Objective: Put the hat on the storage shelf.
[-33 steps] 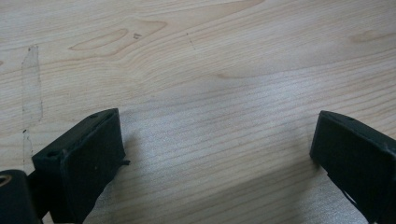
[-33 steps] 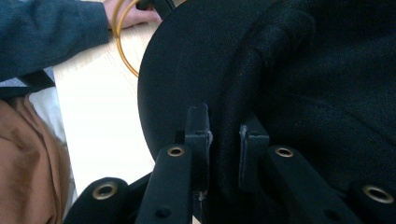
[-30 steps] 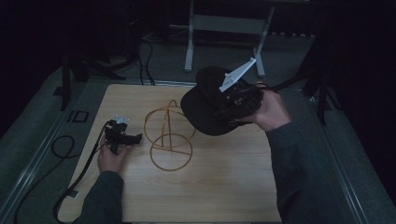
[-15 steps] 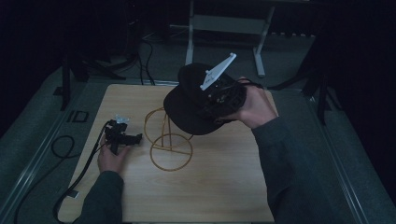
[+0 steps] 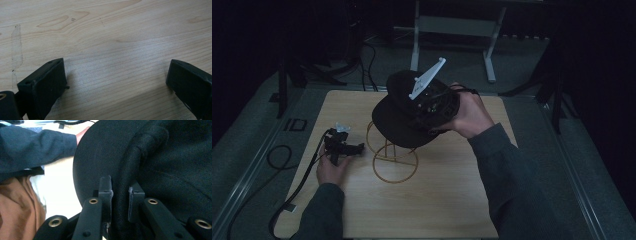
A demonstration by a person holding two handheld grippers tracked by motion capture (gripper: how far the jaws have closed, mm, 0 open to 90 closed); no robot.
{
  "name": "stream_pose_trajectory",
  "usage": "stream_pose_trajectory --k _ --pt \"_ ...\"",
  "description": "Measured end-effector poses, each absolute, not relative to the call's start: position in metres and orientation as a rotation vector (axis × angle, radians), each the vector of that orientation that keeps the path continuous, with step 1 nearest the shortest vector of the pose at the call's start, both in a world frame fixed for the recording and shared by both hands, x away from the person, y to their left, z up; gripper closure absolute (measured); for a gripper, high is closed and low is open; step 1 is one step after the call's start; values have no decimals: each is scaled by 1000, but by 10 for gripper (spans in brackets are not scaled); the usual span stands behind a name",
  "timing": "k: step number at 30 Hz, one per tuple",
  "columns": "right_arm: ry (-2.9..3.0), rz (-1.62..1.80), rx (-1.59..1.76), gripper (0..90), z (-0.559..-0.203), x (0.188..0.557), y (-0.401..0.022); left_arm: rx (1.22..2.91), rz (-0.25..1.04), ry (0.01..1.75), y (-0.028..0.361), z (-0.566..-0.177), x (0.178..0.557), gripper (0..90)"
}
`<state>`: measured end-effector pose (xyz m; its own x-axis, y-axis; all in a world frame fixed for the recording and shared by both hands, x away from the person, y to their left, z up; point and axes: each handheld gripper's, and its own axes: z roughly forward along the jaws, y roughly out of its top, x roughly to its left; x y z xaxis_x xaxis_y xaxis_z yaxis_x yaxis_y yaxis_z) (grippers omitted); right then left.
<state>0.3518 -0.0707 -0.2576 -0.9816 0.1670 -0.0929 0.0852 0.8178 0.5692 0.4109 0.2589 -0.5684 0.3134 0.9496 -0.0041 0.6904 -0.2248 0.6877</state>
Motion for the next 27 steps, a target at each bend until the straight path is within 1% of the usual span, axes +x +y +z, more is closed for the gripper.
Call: stream_pose_trajectory --k 15,27 --pt "2885 870 105 778 -256 343 -42 1999 572 1444 259 -568 411 23" --pt "2926 829 50 772 -264 339 -20 2005 568 1444 259 -568 411 23"
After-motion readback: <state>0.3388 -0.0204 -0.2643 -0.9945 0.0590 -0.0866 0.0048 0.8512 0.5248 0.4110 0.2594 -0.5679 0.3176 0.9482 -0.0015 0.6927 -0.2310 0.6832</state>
